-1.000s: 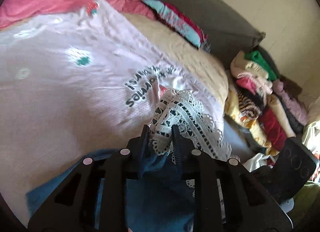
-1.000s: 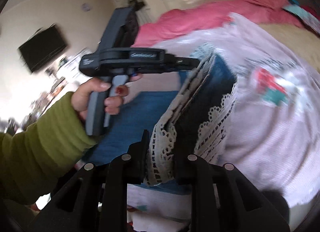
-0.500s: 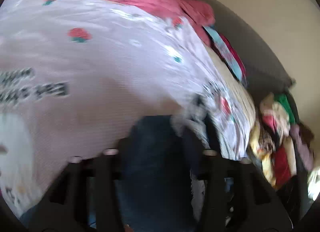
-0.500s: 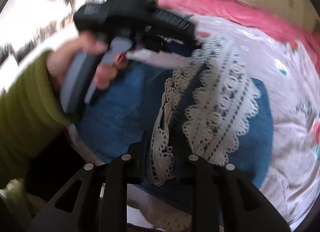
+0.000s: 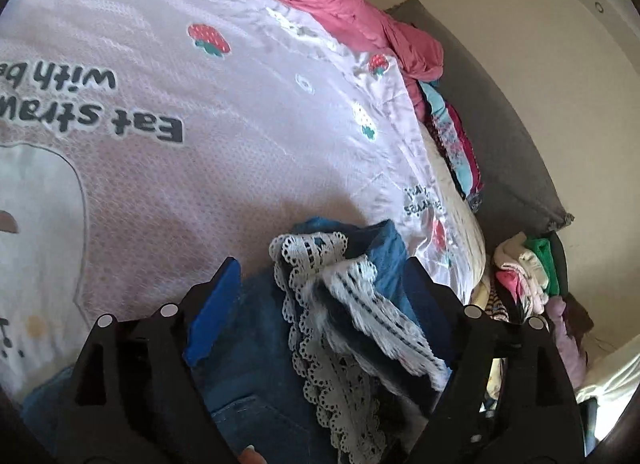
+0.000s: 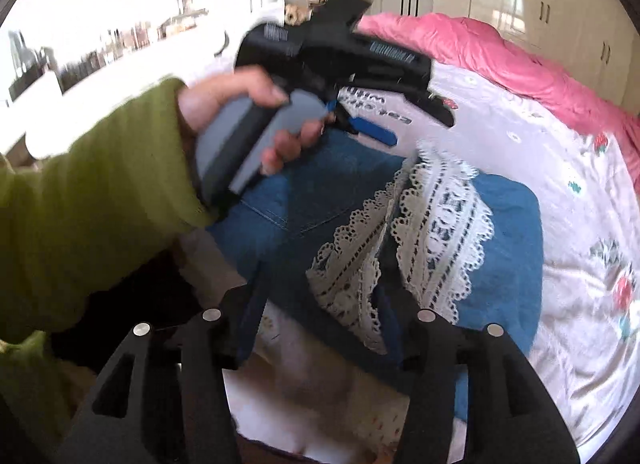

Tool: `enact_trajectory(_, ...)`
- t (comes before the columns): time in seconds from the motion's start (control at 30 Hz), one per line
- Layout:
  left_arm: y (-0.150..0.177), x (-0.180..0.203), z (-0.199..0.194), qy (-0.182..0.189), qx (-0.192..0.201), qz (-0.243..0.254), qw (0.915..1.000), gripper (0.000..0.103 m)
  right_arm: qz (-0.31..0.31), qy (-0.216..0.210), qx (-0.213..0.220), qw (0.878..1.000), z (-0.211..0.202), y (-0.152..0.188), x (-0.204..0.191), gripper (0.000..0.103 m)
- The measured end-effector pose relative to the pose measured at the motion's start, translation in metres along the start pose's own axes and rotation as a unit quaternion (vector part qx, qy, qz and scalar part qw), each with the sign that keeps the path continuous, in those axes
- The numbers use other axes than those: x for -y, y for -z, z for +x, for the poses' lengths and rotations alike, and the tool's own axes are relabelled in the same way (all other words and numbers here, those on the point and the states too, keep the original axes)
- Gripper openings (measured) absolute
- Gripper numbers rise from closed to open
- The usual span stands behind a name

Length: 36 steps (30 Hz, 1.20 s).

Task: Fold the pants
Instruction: 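Lift the lace edge with both grippers and fold it over the denim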

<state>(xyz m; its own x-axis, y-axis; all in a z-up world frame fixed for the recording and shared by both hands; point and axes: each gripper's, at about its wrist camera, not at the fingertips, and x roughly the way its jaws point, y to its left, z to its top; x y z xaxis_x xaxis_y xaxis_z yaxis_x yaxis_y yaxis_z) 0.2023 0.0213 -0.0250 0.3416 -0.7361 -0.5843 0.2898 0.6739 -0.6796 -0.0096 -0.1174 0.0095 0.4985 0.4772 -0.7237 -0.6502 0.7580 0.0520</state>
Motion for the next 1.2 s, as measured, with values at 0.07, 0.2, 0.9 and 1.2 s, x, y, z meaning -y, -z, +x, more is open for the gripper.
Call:
enact_trajectory(0.07, 0.001, -0.001, 0.007, -0.008, -0.006, 0.002, 1.0000, 0.078, 0.007, 0.004, 0.014, 1.000, -0.011, 0.005, 0.001, 0.058)
enact_trajectory(0.2, 0.003, -0.002, 0.014, -0.016, -0.018, 0.005, 0.9997, 0.078, 0.034, -0.003, 0.016, 0.999, -0.012, 0.005, 0.003, 0.063)
enact_trajectory(0.9, 0.011, 0.014, -0.002, -0.017, -0.041, 0.049, 0.9978, 0.078, 0.036, 0.072, 0.036, 0.996, -0.043, 0.016, 0.019, 0.076)
enact_trajectory(1.2, 0.021, 0.018, 0.013, -0.055, -0.046, 0.047, 0.9963, 0.033, -0.043, 0.108, -0.016, 0.993, 0.001, 0.034, -0.006, 0.040)
